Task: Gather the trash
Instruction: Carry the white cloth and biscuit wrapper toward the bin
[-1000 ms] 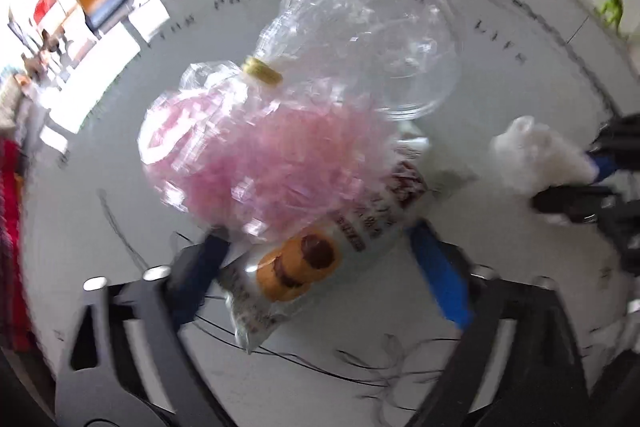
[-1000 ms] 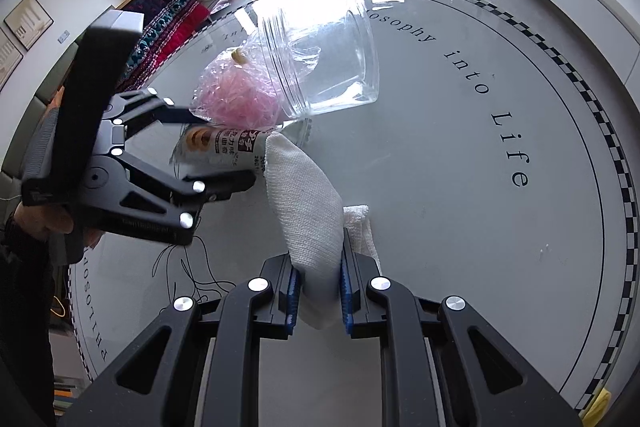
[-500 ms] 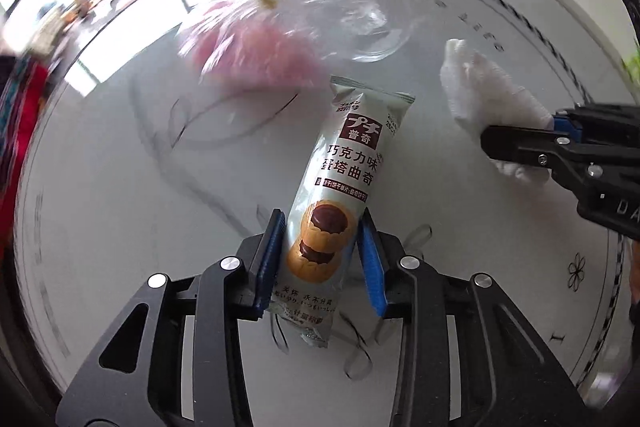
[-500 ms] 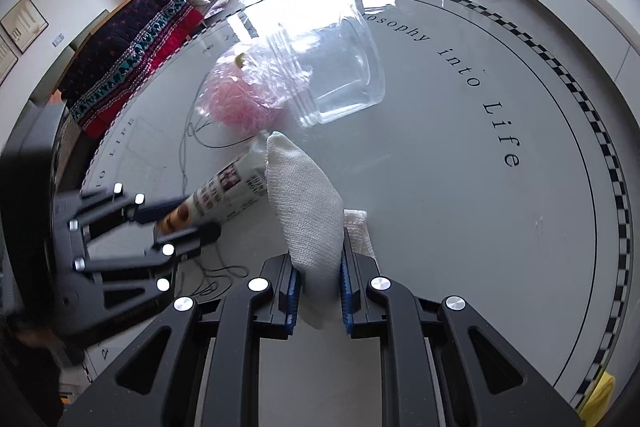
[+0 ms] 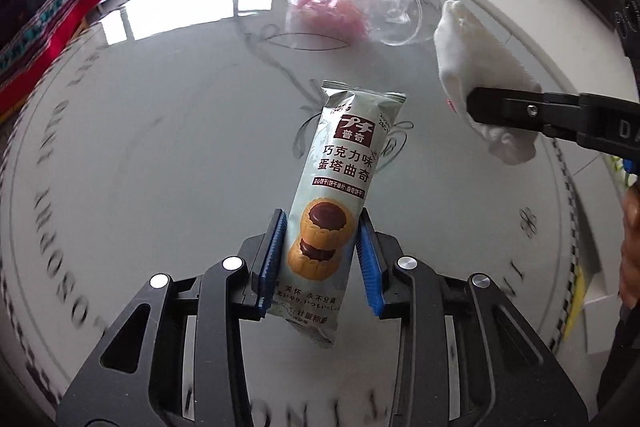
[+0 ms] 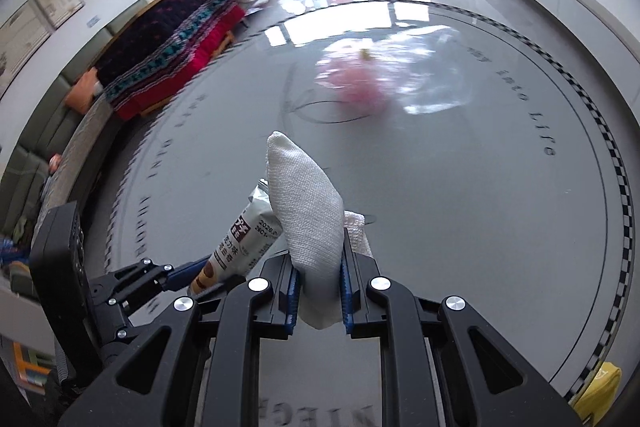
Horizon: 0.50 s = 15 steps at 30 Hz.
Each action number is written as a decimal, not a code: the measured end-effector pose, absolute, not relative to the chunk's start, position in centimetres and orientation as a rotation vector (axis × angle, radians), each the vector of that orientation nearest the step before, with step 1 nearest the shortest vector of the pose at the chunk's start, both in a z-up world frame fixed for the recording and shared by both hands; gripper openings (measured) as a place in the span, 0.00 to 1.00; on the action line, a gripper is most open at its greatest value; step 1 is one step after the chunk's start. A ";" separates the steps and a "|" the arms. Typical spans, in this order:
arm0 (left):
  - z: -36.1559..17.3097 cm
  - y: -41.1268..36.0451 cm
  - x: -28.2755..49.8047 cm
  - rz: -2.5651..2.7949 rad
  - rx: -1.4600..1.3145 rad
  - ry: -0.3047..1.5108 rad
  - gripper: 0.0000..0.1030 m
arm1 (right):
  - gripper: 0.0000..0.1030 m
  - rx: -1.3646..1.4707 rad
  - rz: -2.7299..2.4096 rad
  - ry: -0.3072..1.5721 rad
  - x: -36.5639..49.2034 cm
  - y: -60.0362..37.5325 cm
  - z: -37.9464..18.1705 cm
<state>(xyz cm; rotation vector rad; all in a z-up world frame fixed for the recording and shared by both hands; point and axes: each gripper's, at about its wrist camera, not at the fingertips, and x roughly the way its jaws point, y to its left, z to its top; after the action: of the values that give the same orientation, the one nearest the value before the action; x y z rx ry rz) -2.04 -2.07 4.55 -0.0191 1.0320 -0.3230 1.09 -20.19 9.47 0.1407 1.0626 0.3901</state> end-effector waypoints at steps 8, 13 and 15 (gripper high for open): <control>5.6 3.1 -8.3 -0.248 -0.098 0.968 0.34 | 0.17 0.067 0.507 1.036 -2.6 -13.4 11.4; 5.8 6.4 -12.1 -0.173 -0.142 0.934 0.34 | 0.17 0.034 0.618 1.042 -5.3 -7.8 11.8; 6.1 8.2 -14.2 -0.135 -0.158 0.918 0.34 | 0.17 0.012 0.673 1.048 -6.6 -5.1 11.7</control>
<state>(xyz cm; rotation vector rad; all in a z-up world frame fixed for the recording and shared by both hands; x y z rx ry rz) -14.23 8.17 6.14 -0.1583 0.9177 -0.1352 -6.59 -5.09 11.66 0.0123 1.0483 0.6728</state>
